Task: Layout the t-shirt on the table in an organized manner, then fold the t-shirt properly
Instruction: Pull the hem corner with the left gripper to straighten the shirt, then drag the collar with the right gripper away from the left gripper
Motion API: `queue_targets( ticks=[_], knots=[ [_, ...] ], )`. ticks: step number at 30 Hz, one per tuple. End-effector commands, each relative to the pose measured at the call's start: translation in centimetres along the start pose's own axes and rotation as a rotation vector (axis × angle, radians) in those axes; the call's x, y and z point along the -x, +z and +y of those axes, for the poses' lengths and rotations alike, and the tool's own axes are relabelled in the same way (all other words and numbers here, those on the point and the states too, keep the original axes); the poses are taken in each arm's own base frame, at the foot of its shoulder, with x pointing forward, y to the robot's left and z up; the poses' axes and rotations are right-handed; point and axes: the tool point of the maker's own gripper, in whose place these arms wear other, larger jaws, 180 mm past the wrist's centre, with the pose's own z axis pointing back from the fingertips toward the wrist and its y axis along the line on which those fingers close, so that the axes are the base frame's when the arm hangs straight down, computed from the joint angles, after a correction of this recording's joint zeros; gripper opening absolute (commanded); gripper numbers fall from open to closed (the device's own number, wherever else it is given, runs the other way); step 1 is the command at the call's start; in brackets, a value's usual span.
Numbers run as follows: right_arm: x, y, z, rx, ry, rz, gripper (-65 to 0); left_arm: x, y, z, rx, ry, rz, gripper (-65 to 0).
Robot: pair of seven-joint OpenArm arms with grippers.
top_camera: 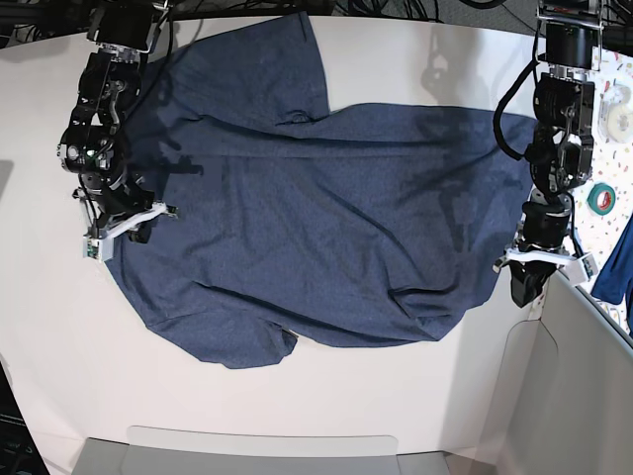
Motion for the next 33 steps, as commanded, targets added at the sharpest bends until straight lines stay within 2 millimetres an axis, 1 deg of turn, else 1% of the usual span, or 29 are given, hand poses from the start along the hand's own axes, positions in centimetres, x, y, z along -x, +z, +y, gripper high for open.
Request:
queue_targets(
  ticks=[1,3,5,7,13,15,17,19,22,29,31,33],
  knots=[
    [-1.4,0.2,-1.0,0.017,-0.007,-0.044,-65.0,-2.1,-0.1,-0.7,0.027,-0.022,-0.057,-58.6],
    [-0.9,0.1,-2.5,0.047,-0.042,-0.035,-65.0,-1.4,0.2,-0.3,0.017,-0.021,-0.042,-58.6],
    [-0.4,0.1,-4.0,0.078,-0.079,-0.026,-65.0,-1.1,0.4,-0.2,0.015,-0.021,-0.037,-58.6],
    [0.2,0.0,-5.0,0.097,-0.103,-0.012,-65.0,-0.7,0.6,0.0,0.010,-0.021,-0.029,-58.6],
    [0.7,0.3,-8.1,0.155,-0.131,-0.012,-65.0,-0.1,0.5,-0.3,0.010,0.007,-0.026,-58.6],
    [0.9,0.3,-8.5,0.162,-0.132,-0.005,-65.0,0.1,0.5,-0.4,0.013,0.010,-0.023,-58.6],
    [0.7,0.6,-9.6,0.181,-0.113,-0.001,-65.0,0.2,0.5,-0.5,0.016,0.009,-0.019,-58.6],
    [1.1,0.9,-10.2,0.194,-0.101,0.010,-65.0,0.3,0.6,-0.5,0.015,0.009,-0.017,-58.6],
    [0.9,1.4,-11.3,0.215,-0.077,0.013,-65.0,0.7,0.9,-0.1,0.006,0.010,-0.009,-58.6],
    [0.7,2.1,-13.2,0.248,-0.046,0.022,-65.0,0.9,0.9,0.0,0.004,0.010,-0.005,-58.6],
    [0.1,2.7,-13.8,0.261,-0.069,-0.005,-65.0,0.9,0.9,0.0,0.004,0.010,-0.005,-58.6],
    [-1.1,3.5,-13.5,0.257,-0.100,-0.060,-65.0,1.0,0.9,-0.1,0.007,0.009,-0.001,-58.6]
  ],
)
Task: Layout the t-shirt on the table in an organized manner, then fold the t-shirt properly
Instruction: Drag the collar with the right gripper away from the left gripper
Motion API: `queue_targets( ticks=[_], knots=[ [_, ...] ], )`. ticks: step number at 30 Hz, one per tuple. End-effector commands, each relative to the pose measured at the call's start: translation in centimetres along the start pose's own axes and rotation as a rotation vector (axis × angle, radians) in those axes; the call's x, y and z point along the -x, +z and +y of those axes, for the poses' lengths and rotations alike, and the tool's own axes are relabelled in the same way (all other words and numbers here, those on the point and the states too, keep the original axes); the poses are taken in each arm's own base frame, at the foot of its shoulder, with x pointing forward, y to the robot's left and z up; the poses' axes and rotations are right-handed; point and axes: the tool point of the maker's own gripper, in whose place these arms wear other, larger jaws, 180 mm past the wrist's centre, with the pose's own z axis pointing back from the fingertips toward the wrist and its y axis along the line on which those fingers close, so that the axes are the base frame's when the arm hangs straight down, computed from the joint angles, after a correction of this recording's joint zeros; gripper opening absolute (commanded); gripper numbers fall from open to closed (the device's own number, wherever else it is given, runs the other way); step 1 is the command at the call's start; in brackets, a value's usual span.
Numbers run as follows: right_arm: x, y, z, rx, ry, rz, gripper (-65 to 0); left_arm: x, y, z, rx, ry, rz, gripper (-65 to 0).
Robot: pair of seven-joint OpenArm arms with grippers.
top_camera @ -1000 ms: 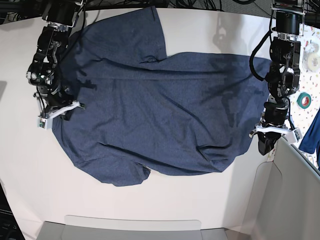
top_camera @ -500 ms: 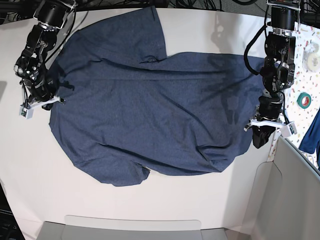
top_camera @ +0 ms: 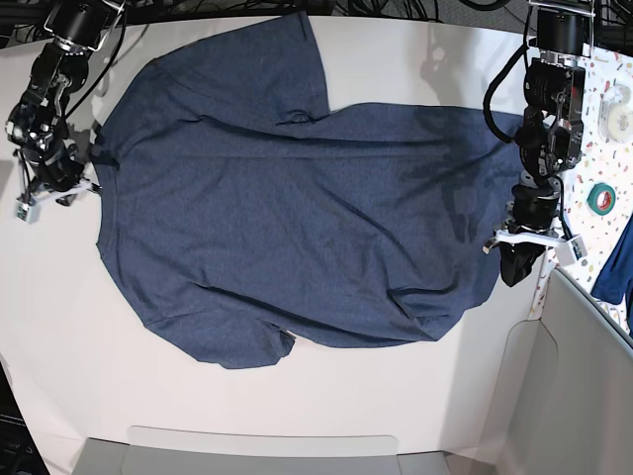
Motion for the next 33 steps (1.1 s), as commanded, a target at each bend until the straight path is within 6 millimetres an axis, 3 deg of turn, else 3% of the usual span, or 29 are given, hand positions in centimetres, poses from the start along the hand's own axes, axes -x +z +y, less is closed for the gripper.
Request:
queue_targets(
  ticks=[1,5,9,12,15,18,25,33],
  knots=[
    [-3.8,1.1,0.9,-0.035,-0.003,-0.120,-65.0,-1.9,-0.2,-0.7,0.028,-0.023,-0.051,-58.6],
    [-7.8,4.1,4.4,-0.137,-0.031,-0.270,-65.0,-1.9,-0.2,-0.8,0.029,-0.021,-0.051,-58.6],
    [-9.5,6.4,7.7,-0.207,-0.055,-0.360,-65.0,-1.8,-0.2,-0.8,0.029,-0.022,-0.050,-58.6],
    [-9.1,5.8,10.7,-0.274,-0.056,-0.343,-65.0,-1.7,-0.2,-0.6,0.026,-0.021,-0.047,-58.6],
    [-6.5,3.8,13.6,-0.336,-0.042,-0.250,-65.0,-1.8,-0.2,-0.6,0.025,-0.021,-0.048,-58.6],
    [-3.6,2.1,14.9,-0.360,-0.062,-0.158,-65.0,-1.8,-0.2,-0.6,0.025,-0.021,-0.048,-58.6],
    [0.4,-0.2,13.4,-0.326,-0.086,-0.033,-65.0,-1.8,-0.2,-0.5,0.023,-0.021,-0.049,-58.6],
    [2.1,-1.3,7.9,-0.133,0.110,0.030,-65.0,-1.9,-0.2,-0.5,0.021,-0.020,-0.051,-58.6]
  ],
)
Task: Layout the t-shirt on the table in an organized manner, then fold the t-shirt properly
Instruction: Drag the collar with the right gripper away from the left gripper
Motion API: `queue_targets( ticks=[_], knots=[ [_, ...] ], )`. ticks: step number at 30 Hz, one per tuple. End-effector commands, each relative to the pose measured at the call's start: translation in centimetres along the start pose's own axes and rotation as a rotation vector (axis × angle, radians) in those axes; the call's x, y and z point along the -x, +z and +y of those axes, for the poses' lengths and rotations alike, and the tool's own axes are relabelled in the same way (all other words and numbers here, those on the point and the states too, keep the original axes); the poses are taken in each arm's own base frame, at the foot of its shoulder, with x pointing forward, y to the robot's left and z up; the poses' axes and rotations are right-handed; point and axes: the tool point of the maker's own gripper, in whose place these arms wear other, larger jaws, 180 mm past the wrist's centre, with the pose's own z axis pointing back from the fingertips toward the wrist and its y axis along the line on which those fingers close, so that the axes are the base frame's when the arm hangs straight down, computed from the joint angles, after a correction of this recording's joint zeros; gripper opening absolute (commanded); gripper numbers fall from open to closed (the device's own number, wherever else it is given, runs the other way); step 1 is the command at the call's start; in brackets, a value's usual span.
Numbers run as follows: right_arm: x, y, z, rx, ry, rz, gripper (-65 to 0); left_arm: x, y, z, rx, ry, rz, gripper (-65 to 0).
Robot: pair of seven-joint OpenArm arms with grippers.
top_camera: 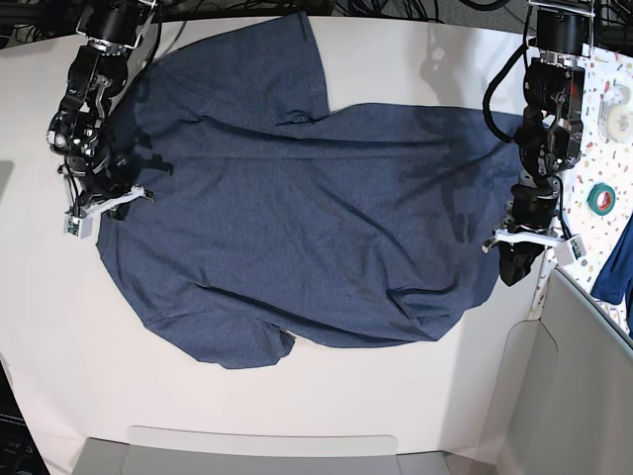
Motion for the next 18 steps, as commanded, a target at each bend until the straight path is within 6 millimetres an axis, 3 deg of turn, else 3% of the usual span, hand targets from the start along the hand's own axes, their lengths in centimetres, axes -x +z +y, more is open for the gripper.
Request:
queue_targets(
  ticks=[1,10,18],
  knots=[
    [-0.3,0.1,-1.4,0.041,0.035,0.009,-65.0,-2.1,-0.2,-0.5,0.023,-0.020,-0.056,-58.6],
    [1.8,-0.4,-6.8,0.134,0.077,0.115,-65.0,-1.6,0.1,-0.2,0.015,-0.020,-0.045,-58.6],
    [0.2,0.6,-10.8,0.206,0.130,0.088,-65.0,-1.5,0.1,-0.3,0.018,-0.021,-0.043,-58.6]
  ],
)
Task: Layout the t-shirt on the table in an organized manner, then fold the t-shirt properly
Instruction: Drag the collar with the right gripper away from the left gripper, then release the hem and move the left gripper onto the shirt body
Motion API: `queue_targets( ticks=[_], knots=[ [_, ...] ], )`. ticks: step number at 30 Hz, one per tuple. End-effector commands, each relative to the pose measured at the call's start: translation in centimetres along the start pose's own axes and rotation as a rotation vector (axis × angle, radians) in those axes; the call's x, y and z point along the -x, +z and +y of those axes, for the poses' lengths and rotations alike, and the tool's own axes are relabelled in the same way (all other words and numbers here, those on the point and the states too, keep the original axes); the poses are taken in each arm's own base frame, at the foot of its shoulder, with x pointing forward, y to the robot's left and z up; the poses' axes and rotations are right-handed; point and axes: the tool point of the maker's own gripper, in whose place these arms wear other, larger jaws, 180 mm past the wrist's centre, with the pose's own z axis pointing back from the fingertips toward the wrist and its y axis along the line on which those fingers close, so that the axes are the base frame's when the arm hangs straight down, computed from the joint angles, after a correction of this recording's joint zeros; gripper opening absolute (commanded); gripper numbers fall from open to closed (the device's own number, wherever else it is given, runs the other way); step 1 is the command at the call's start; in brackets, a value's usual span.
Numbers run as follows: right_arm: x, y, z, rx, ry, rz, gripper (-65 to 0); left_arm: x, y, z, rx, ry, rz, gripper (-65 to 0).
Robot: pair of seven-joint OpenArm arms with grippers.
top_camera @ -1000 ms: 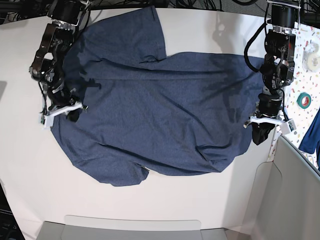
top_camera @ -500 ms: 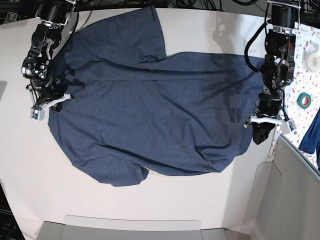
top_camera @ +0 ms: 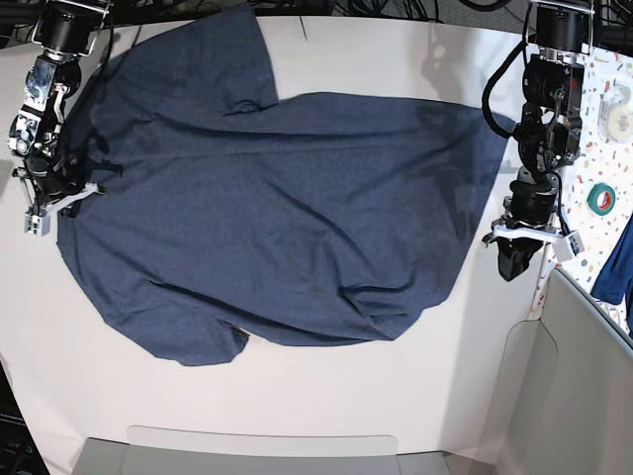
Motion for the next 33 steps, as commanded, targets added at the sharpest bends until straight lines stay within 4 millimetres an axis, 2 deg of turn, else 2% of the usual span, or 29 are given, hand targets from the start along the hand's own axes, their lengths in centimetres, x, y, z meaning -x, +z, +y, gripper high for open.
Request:
queue_targets(
  ticks=[1,4,8,10,15,17,20,25,28,31,33],
  knots=[
    [1.2,0.4,-2.5,0.075,0.017,0.077,-65.0,-2.2,-0.2,-0.7,0.028,-0.021,-0.057,-58.6],
    [1.0,1.1,-3.9,0.101,-0.003,0.061,-65.0,-2.3,-0.2,-0.7,0.028,-0.021,-0.060,-58.6],
    [-1.3,2.6,-4.2,0.118,-0.017,-0.023,-65.0,-2.4,-0.2,-0.8,0.029,-0.021,-0.063,-58.6],
    [-2.7,3.3,-3.5,0.113,-0.029,-0.076,-65.0,-2.4,-0.3,-1.0,0.035,-0.022,-0.064,-57.3],
    [-6.4,5.5,-0.3,0.074,-0.047,-0.215,-65.0,-2.3,-0.4,-0.9,0.033,-0.022,-0.060,-46.2],
    [-7.0,6.1,1.2,0.051,-0.065,-0.249,-65.0,-2.3,-0.4,-0.9,0.033,-0.021,-0.060,-43.4],
    [-7.6,7.1,2.8,0.028,-0.078,-0.290,-65.0,-1.9,-0.3,-0.6,0.026,-0.023,-0.035,-42.9],
    [-7.2,7.8,4.7,-0.003,-0.103,-0.304,-65.0,0.2,-0.3,-0.5,0.024,-0.028,0.102,-42.7],
    [-6.4,7.7,8.6,-0.085,-0.089,-0.283,-65.0,-0.1,-1.3,-1.3,0.037,-0.025,0.135,-42.6],
    [-5.6,8.0,13.7,-0.196,-0.060,-0.252,-65.0,-0.5,-2.7,-1.9,0.045,-0.023,0.197,-42.6],
    [-5.1,8.5,16.4,-0.256,-0.044,-0.230,-65.0,0.0,-3.3,-1.8,0.038,-0.018,0.261,-42.7]
  ],
)
